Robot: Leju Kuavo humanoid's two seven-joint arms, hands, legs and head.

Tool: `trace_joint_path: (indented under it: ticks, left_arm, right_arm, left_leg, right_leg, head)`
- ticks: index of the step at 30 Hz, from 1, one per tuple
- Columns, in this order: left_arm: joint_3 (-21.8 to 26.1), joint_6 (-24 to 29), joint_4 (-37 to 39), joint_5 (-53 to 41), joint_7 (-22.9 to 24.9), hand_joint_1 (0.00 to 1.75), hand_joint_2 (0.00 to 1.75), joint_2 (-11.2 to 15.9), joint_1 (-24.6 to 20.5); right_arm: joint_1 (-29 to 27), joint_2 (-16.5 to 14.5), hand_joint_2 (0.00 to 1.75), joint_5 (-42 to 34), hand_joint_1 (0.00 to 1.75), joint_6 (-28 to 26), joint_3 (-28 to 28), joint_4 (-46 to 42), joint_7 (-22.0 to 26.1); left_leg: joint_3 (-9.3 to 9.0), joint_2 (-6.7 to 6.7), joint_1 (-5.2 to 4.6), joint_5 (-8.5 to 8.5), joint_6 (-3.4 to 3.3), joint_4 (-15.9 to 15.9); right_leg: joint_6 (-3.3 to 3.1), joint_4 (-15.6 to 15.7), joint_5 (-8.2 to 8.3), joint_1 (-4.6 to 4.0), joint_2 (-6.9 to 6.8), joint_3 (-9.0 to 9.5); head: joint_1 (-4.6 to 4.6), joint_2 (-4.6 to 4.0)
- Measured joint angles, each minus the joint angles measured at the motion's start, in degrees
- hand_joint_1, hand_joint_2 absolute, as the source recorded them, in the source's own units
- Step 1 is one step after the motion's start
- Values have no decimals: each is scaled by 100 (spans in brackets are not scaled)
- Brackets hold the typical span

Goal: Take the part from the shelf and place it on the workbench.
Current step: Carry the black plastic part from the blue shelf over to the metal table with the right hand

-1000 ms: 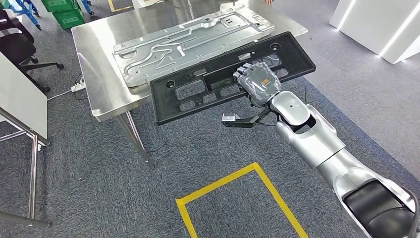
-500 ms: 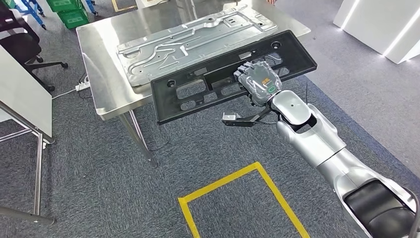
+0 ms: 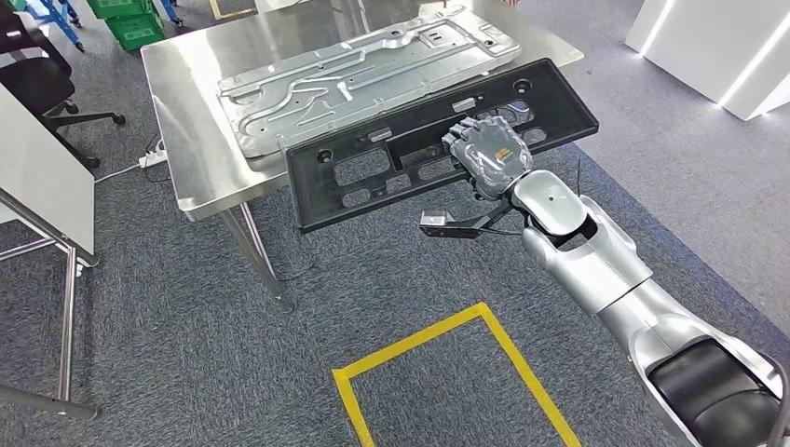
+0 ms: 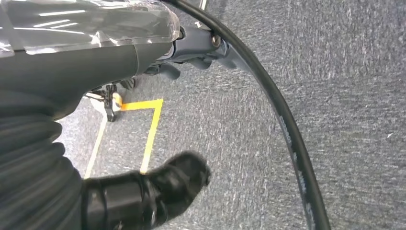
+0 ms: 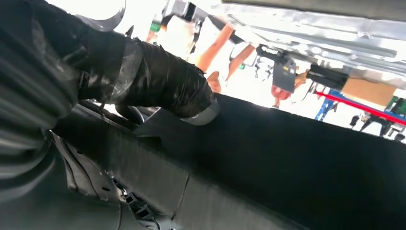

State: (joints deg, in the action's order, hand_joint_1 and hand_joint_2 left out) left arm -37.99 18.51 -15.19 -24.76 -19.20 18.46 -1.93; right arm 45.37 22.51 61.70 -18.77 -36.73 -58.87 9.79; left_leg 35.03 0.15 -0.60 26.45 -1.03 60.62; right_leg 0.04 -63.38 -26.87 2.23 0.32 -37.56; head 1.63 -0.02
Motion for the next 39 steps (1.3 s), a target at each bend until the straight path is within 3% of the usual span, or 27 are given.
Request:
trace_joint_path:
  ticks: [2,5,7,8,9,11,13,17,18,21,22,23,25,27,30,33,36,37,38,39]
  left_arm:
    - [14,14,9,-1,21,0,175,-9,11]
    - [31,41,24,6,64,0,175,-35,27]
    - [56,40,38,37,77,0,175,-69,50]
    - [76,39,44,62,78,0,175,-85,59]
    - [104,36,50,92,78,0,175,-96,63]
    - [168,23,65,161,78,0,175,-94,60]
    - [239,-3,78,230,75,0,175,-83,57]
    - [368,-52,93,355,87,0,175,-98,62]
    - [400,-67,95,390,89,0,175,-112,60]
    - [503,-127,96,502,93,0,175,-179,52]
    - [532,-139,96,517,92,0,175,-205,59]
    - [553,-146,96,522,90,0,175,-230,66]
    - [585,-150,96,528,88,0,175,-271,74]
    - [601,-149,98,520,95,0,175,-293,71]
    - [605,-148,103,502,101,0,175,-308,67]
    - [612,-158,109,510,102,0,175,-311,62]
    - [636,-168,119,515,102,0,175,-307,64]
    - [643,-169,122,511,100,0,175,-307,70]
    - [649,-170,126,508,96,0,175,-307,76]
    - [655,-172,129,505,92,0,175,-307,78]
  right_arm:
    - [0,0,175,5,175,-5,1,-5,0]
    - [-16,-1,175,15,175,-10,1,-10,-3]
    - [-41,-1,175,23,175,-9,1,-9,-8]
    - [-52,-1,175,24,175,-7,1,-9,-10]
    - [-54,-1,175,25,175,-6,1,-10,-11]
    - [-45,-5,175,25,175,-3,2,-15,-15]
    - [-37,-11,175,25,175,2,3,-18,-20]
    - [-32,-18,175,38,175,4,6,-16,-26]
    - [-19,-20,175,42,175,3,8,-14,-26]
    - [-6,-24,175,55,175,3,11,11,-28]
    - [-17,-23,175,56,175,3,11,24,-28]
    - [-27,-24,175,58,175,3,11,35,-28]
    - [-26,-24,175,59,175,1,14,45,-30]
    - [-16,-25,175,59,175,-1,19,48,-32]
    - [-27,-26,175,66,175,-2,31,52,-39]
    - [-20,-31,175,69,175,-8,36,52,-44]
    - [-24,-35,175,70,175,-10,38,51,-44]
    - [-31,-37,175,70,175,-8,38,52,-44]
    - [-38,-39,175,69,175,-6,38,53,-43]
    - [-42,-42,175,68,175,-4,38,54,-43]
  left_leg:
    - [76,-5,25,120,58,167]
    - [479,-7,79,593,154,1050]
    - [675,-6,99,680,164,1449]
    - [640,-8,99,574,144,1366]
    - [507,-10,89,388,104,1083]
    - [131,-10,47,52,-35,314]
    - [-78,-1,0,-60,-148,-129]
    - [-273,20,-17,-210,-233,-507]
    - [-342,28,-3,-271,-245,-624]
    - [-367,30,8,-308,-250,-669]
    - [-348,25,7,-286,-242,-626]
    - [-326,19,7,-256,-230,-570]
    - [-277,11,15,-164,-186,-409]
    - [-197,2,-1,-56,-118,-222]
    - [-121,4,-10,10,-43,-97]
    - [-35,-4,16,154,58,83]
    - [408,-6,83,642,174,1014]
    - [554,-5,105,729,192,1299]
    - [626,-5,120,713,198,1416]
    - [589,-5,127,586,191,1310]
  right_leg:
    - [-59,34,28,15,-3,6]
    - [-94,78,51,21,-9,17]
    - [-96,82,52,13,-12,16]
    - [-96,83,52,5,-13,18]
    - [-96,87,52,-7,-12,25]
    - [-85,129,61,-25,-16,59]
    - [-35,202,95,-12,-26,96]
    - [91,325,121,1,-38,174]
    - [93,186,18,-13,-36,123]
    - [88,-770,-455,-44,-29,-319]
    - [100,-980,-495,-50,-29,-429]
    - [113,-993,-429,-49,-30,-446]
    - [126,-442,-98,-38,-38,-194]
    - [98,68,90,-47,-38,55]
    - [-1,132,76,-78,-13,58]
    - [-77,186,110,-34,-16,70]
    - [-98,214,123,-19,-24,74]
    - [-98,214,123,-18,-26,71]
    - [-97,214,122,-18,-27,70]
    - [-94,214,120,-19,-27,75]
  head:
    - [-3,0]
    - [-7,0]
    - [-7,0]
    - [-8,0]
    - [-8,0]
    - [-6,0]
    - [-5,0]
    - [-6,0]
    - [-4,0]
    - [0,0]
    - [1,0]
    - [0,0]
    - [0,0]
    - [-2,0]
    - [-3,0]
    - [-4,0]
    - [-6,0]
    - [-6,0]
    - [-6,0]
    - [-5,0]
